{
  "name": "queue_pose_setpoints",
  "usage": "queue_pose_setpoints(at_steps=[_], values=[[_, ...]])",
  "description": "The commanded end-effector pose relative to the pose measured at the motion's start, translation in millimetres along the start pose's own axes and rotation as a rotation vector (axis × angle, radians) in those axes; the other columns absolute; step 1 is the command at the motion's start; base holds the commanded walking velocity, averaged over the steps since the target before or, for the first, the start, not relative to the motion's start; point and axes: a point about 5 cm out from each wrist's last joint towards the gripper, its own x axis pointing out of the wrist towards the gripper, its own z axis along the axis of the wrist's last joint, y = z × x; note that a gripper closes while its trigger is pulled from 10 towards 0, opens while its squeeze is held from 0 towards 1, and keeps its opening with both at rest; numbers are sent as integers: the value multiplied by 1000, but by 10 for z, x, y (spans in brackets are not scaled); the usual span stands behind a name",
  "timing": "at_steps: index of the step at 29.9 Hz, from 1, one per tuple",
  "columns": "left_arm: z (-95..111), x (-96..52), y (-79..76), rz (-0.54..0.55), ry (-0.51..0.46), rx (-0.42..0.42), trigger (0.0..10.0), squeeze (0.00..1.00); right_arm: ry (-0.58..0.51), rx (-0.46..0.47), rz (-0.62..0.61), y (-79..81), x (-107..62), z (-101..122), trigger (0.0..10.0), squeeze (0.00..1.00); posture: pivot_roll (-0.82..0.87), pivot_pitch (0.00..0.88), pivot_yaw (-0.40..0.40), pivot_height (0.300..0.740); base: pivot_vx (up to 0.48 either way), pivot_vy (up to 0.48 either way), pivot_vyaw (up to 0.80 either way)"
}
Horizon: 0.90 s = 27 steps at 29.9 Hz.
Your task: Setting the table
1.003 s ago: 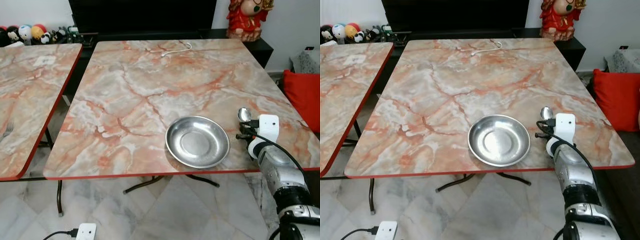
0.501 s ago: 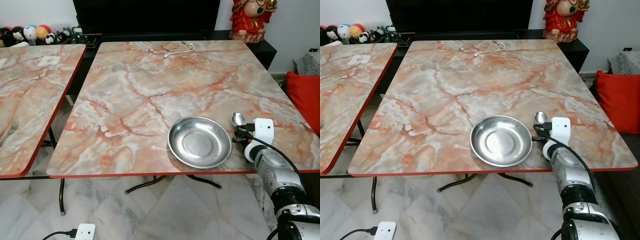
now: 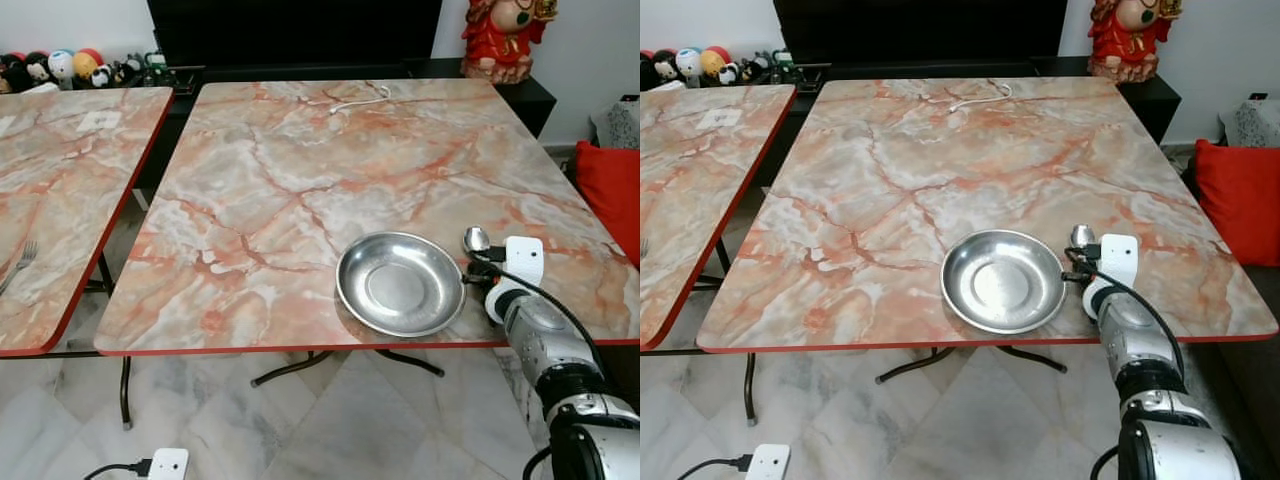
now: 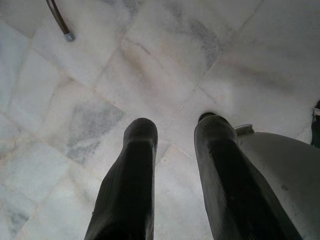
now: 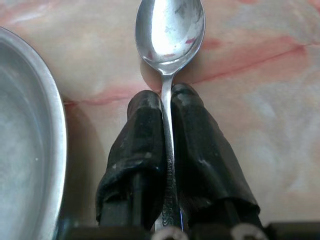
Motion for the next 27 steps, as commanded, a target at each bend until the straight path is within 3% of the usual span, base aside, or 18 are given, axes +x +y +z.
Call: queue_pose_setpoints(at_steps=[1, 7, 8, 16, 17, 19, 24, 25, 26, 27], values=[[-59, -15, 31, 6, 21, -2, 10000, 0, -13, -1, -1, 18, 16, 45, 10000, 0, 3, 109, 23, 740, 0, 0, 0], [-57, -15, 34, 7, 20, -1, 10000, 0, -12, -8, 7, 37, 24, 40, 10000, 0, 6, 114, 23, 740, 0, 0, 0], [-57, -15, 33, 7, 20, -2, 10000, 0, -11, -8, 7, 40, 24, 37, 10000, 86, 7, 114, 22, 740, 0, 0, 0], [-73, -19, 28, 7, 23, -5, 10000, 0, -1, -18, 0, 40, 29, 10, 10000, 75, 8, 111, 19, 740, 0, 0, 0], [-74, -20, 28, 7, 23, -5, 10000, 0, -2, -18, 0, 38, 29, 11, 10000, 173, 8, 112, 19, 740, 0, 0, 0], [-75, -20, 26, 7, 24, -5, 10000, 0, -2, -21, -2, 35, 29, 12, 10000, 565, 9, 113, 20, 740, 0, 0, 0], [-76, -20, 24, 5, 25, -5, 10000, 0, 0, -26, -6, 32, 29, 6, 10000, 502, 8, 113, 20, 740, 0, 0, 0], [-76, -20, 23, 5, 25, -4, 10000, 0, 1, -26, -7, 31, 29, 5, 10000, 427, 8, 113, 20, 740, 0, 0, 0], [-75, -19, 23, 5, 25, -4, 10000, 0, 1, -26, -8, 30, 30, 5, 10000, 110, 8, 113, 20, 740, 0, 0, 0], [-74, -19, 23, 5, 25, -5, 10000, 0, 0, -25, -10, 28, 30, 5, 10000, 0, 8, 113, 20, 740, 0, 0, 0]])
